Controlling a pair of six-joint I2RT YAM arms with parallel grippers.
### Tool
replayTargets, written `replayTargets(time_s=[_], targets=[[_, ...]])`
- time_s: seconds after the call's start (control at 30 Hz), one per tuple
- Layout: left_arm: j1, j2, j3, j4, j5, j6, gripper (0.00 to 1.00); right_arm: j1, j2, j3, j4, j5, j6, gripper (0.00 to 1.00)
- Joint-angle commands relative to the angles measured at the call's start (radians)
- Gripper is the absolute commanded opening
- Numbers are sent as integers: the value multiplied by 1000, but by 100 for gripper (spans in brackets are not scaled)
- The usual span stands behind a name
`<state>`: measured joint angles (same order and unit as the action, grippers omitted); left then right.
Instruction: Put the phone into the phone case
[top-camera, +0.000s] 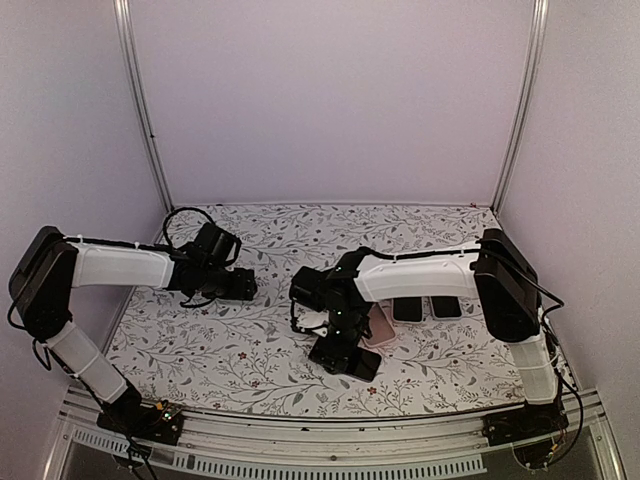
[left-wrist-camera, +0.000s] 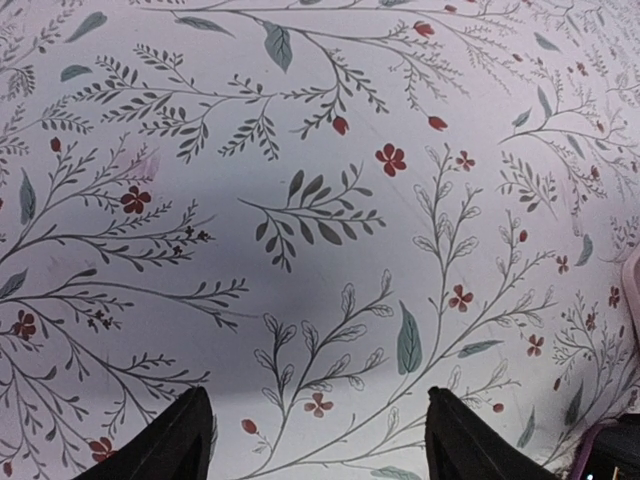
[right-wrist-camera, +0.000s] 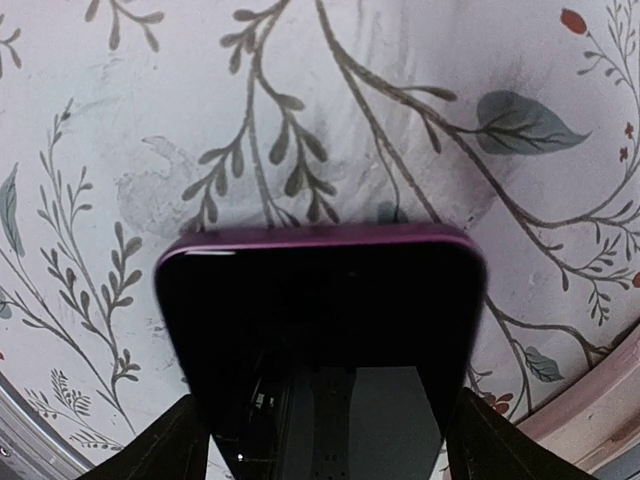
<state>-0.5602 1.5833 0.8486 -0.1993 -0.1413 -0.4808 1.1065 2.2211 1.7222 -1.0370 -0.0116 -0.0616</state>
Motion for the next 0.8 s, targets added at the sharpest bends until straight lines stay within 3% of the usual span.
replayTargets(time_s=[0.0, 0.07, 0.27, 0.53, 0.77], targets=[[2, 16, 1, 9, 10, 17, 74, 2, 70, -15, -66, 4, 21, 75], [2, 21, 8, 6, 9, 24, 74, 9, 70, -6, -54, 4, 24, 65], [2, 30, 18, 2, 12, 22, 74, 16, 17, 7, -4, 1, 21, 54], [2, 29, 20, -4, 4, 28, 74, 12, -149, -8, 156, 46, 57, 47], [2, 25, 15, -3, 3, 26, 74, -57, -351, -155, 402, 167, 258, 46]])
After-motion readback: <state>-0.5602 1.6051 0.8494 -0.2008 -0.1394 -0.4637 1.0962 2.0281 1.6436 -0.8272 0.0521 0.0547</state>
